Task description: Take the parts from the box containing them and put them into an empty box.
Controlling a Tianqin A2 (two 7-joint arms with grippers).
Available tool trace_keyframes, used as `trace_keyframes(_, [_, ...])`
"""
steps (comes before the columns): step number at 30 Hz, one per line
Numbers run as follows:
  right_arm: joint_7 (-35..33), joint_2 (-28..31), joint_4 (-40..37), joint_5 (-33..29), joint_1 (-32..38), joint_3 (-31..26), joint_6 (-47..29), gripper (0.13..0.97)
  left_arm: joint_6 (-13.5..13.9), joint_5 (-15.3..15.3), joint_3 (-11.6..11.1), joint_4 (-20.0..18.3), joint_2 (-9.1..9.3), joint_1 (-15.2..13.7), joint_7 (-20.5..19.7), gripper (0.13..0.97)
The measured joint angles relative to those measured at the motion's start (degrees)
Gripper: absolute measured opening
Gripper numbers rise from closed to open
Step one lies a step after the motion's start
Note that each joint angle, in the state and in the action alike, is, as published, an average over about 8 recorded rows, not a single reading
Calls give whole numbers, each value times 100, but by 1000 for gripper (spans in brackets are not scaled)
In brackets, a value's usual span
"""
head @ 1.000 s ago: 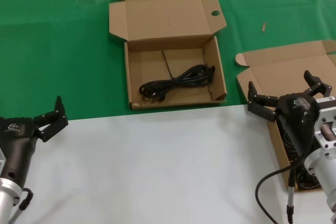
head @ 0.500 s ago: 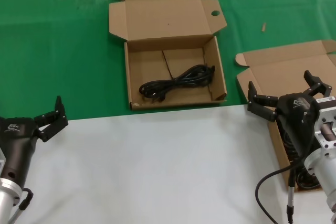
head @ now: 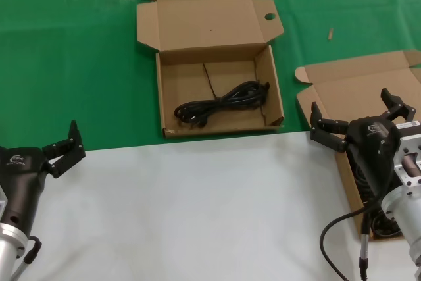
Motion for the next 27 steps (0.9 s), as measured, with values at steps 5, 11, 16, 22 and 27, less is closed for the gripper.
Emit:
trace_keyframes(5, [0,0,0,0,0,0,0,966,0,0,0,0,0,0,0,966])
trace_keyframes(11, [0,0,0,0,0,0,0,966,0,0,0,0,0,0,0,966])
trace_keyframes(16, [0,0,0,0,0,0,0,966,0,0,0,0,0,0,0,966])
trace_keyframes(22, [0,0,0,0,0,0,0,966,0,0,0,0,0,0,0,966])
trace_keyframes(27, [0,0,0,0,0,0,0,966,0,0,0,0,0,0,0,966])
